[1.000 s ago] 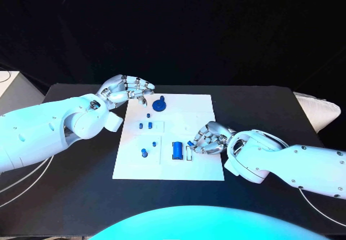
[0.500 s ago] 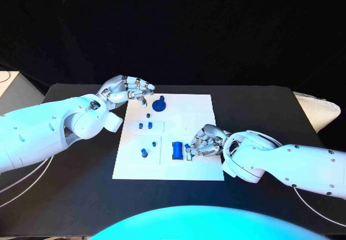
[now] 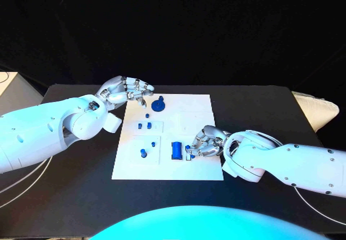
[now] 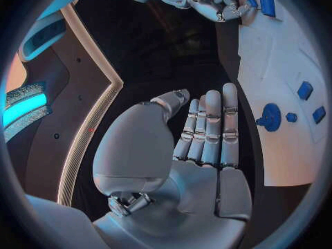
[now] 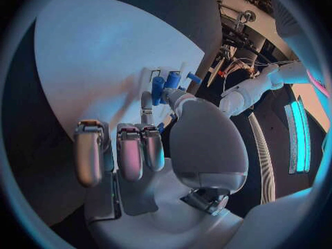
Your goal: Assemble the parts on the task board
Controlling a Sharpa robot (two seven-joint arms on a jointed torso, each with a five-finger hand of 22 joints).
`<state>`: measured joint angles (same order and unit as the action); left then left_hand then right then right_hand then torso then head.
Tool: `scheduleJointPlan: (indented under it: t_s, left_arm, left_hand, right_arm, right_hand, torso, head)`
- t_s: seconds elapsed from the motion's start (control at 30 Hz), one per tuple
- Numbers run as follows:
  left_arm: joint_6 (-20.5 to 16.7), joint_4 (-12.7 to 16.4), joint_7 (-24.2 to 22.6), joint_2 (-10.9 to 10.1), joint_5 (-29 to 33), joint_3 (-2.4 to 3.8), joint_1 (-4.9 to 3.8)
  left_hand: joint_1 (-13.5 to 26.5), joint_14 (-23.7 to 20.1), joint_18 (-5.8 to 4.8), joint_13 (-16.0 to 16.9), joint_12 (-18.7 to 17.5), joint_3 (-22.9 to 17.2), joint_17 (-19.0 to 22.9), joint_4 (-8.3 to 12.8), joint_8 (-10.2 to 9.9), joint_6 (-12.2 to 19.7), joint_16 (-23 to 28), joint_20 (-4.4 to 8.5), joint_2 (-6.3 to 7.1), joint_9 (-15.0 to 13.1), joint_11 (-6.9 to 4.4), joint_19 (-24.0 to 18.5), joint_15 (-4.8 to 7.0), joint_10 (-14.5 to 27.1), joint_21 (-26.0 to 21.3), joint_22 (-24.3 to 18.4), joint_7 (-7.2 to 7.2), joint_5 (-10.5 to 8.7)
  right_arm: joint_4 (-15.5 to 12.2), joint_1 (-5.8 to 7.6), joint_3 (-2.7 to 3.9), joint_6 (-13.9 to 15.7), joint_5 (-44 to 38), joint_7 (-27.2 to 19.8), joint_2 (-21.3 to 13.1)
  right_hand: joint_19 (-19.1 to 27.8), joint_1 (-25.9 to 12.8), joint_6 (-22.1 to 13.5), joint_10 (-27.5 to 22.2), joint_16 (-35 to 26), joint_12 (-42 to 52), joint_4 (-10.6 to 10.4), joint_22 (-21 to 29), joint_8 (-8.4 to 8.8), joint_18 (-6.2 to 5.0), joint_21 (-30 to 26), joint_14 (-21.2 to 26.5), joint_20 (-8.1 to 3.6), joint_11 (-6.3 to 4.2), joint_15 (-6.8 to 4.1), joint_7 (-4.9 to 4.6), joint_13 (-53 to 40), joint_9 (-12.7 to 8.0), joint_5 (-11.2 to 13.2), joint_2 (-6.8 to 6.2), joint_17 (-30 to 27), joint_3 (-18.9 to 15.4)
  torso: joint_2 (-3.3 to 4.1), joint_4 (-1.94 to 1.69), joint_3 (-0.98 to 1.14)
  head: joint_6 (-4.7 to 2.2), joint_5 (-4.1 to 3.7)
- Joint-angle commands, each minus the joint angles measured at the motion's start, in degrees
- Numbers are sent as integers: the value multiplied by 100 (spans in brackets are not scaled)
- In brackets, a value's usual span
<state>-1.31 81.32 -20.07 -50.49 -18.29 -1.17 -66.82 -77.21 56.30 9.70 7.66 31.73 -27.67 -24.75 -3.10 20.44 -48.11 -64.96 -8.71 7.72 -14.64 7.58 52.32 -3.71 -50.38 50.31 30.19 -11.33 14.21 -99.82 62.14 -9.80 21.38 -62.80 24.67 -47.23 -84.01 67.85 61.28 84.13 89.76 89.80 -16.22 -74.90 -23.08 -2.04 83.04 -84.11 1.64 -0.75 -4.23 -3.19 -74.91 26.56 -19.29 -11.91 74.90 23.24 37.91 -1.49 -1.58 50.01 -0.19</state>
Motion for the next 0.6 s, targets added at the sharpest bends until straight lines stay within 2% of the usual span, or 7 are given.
scheduleJointPlan:
  t_s: [0.03, 0.23, 0.6]
  left_arm:
    - [111, 14, 9, 4, -29, 2, -1]
    - [117, 18, 36, -1, -39, 1, -1]
    - [115, 22, 72, -10, -57, -1, -1]
  left_hand:
    - [25, -32, 83, -6, 7, -2, -3, -32, 21, 40, 29, -27, -8, 8, 9, 12, 12, 50, -14, -8, 17, 19]
    - [28, -32, 83, -6, 10, -3, -3, -42, 23, 43, 29, -28, -17, 10, 9, 13, 11, 50, -19, -12, 17, 21]
    - [30, -32, 83, -7, 11, -5, -3, -47, 24, 43, 28, -29, -23, 10, 9, 14, 11, 50, -21, -13, 16, 22]
  right_arm:
    - [11, -7, 1, -173, -205, 46, 5]
    - [82, -9, 0, -174, -294, 52, 38]
    - [192, -17, 0, -213, -337, 57, 119]
  right_hand:
    - [-473, -72, 37, 587, 24, 20, -22, -1335, -28, 81, 44, -589, -22, -38, -45, 15, -1509, 12, 20, -3, 1510, -15]
    - [-474, -93, 43, 587, 24, 20, -23, -1336, -35, 81, 46, -589, -23, -40, -47, 19, -1509, 16, 22, -3, 1510, -19]
    - [-475, -96, 43, 587, 24, 20, -21, -1338, -36, 83, 52, -589, -24, -41, -48, 20, -1509, 16, 22, -4, 1510, -19]
  torso:
    - [1, -4, -1]
    - [1, -4, -3]
    - [4, 0, -2]
  head:
    - [-1, 7]
    - [-1, -37]
    - [-1, -16]
